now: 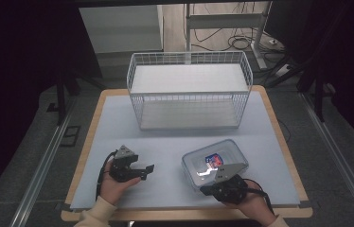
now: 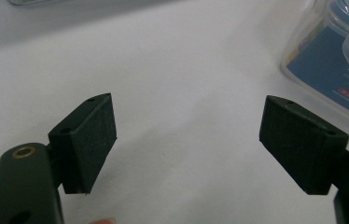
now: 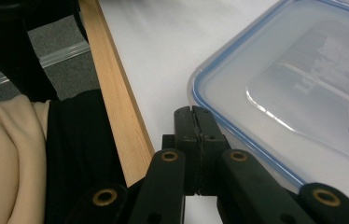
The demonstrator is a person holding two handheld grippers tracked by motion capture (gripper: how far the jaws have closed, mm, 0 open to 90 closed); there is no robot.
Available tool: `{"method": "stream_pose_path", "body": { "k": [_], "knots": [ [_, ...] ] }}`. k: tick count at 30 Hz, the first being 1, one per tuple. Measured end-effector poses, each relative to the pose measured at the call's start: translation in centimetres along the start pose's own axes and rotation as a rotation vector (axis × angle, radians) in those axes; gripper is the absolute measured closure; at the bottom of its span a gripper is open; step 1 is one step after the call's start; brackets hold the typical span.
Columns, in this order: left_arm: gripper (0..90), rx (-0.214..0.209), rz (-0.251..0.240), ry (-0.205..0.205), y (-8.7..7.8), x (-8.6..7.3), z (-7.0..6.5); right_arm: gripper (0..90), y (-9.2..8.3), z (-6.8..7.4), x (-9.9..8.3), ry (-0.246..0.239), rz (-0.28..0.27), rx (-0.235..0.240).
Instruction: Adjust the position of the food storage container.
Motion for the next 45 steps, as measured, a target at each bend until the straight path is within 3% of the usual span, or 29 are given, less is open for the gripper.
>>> {"method": "stream_pose_path", "body": {
  "k": [4,12,28,38,41,44,45],
  "knots": [
    [18.5,-0.001,0.0,0.001,0.0,0.0,0.0,90.0,0.2,0.2,-0.2,-0.019,0.021,0.001],
    [18.5,-0.001,-0.001,-0.002,0.1,0.0,0.1,90.0,0.8,0.0,0.1,-0.021,0.01,-0.006],
    [18.5,0.002,-0.005,-0.007,0.0,0.0,0.3,90.0,3.7,-1.5,2.6,0.006,-0.029,-0.095],
    [18.6,0.003,-0.001,-0.006,0.1,-0.1,0.3,90.0,4.6,-2.0,3.3,0.016,-0.041,-0.128],
    [18.5,0.003,-0.003,-0.005,0.1,0.0,0.3,90.0,4.3,-2.0,3.3,0.012,-0.049,-0.136],
    [18.6,0.004,-0.004,-0.006,0.0,0.0,0.3,90.0,3.4,-2.1,3.6,0.035,-0.078,-0.115],
    [18.5,0.004,-0.005,-0.006,0.0,0.0,0.3,90.0,1.8,-2.5,4.0,0.044,-0.112,-0.135]
  ]
}}
Point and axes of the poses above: each handheld gripper's, and its own axes: y roughly forward along the jaws, x roughly out of its top, z roughly to its left, the point moved 10 cm from there along y, roughly forward along the jaws, and after that the axes turned 10 degrees about -x, right-handed, at the moved point
